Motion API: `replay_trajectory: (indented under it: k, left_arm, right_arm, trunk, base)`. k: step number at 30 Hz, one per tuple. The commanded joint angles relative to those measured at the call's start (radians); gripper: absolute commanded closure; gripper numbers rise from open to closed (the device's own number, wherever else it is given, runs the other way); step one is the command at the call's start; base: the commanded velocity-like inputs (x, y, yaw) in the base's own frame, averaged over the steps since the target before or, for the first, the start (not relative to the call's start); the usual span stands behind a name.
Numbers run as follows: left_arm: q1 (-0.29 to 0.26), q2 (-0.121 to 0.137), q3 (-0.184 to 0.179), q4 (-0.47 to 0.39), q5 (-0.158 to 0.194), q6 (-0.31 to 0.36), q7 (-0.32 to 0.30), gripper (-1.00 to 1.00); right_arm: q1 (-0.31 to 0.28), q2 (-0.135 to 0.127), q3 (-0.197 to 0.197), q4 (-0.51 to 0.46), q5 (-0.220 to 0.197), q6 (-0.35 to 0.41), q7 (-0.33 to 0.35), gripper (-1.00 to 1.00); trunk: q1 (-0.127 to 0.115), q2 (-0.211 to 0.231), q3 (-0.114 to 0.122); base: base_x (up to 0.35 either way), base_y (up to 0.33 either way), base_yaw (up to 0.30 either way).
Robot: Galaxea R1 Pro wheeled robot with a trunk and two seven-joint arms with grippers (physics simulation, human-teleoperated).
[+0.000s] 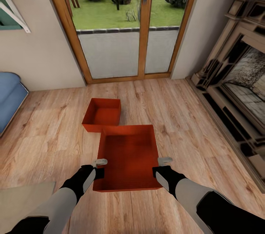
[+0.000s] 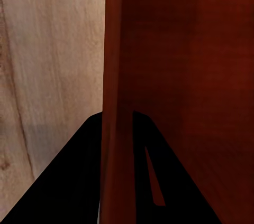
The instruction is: Move the two storage containers from the living room to the garage. In the garage, place one container on the floor and stack the other container on top of it (either order is fine).
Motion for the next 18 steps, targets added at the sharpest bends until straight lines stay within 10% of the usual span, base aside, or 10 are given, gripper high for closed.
replay_trajectory:
  k: [1, 18]
  left_arm:
    - [0.0, -0.001, 0.0, 0.0, -0.002, 0.007, 0.012, 1.0]
    - [0.0, -0.001, 0.001, 0.0, -0.002, 0.007, 0.012, 1.0]
  right_arm:
    - [0.0, 0.003, 0.024, -0.013, 0.005, 0.006, -0.004, 1.0]
    - [0.0, 0.005, 0.028, -0.015, 0.008, 0.006, -0.008, 1.0]
  trunk:
    - [-0.004, 0.007, 0.003]
    - [-0.069, 0.126, 0.056]
  base:
    - [0.0, 0.0, 0.0]
    - [0.0, 0.0, 0.0]
